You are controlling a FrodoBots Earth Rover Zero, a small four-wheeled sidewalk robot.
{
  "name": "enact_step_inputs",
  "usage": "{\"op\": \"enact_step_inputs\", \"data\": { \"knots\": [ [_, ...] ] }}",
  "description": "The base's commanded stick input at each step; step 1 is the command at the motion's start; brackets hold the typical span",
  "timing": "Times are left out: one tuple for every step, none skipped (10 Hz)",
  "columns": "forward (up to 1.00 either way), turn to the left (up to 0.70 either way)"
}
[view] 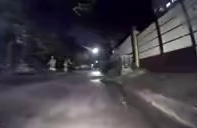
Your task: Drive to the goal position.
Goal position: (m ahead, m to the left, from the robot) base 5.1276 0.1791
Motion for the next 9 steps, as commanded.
{"op": "enact_step_inputs", "data": {
  "knots": [
    [0.7,0.0],
    [0.7,0.0],
    [0.7,0.0],
    [0.7,0.0],
    [0.7,0.0],
    [0.7,0.0],
    [0.7,0.0],
    [0.7,0.0],
    [0.7,0.0]
  ]
}}
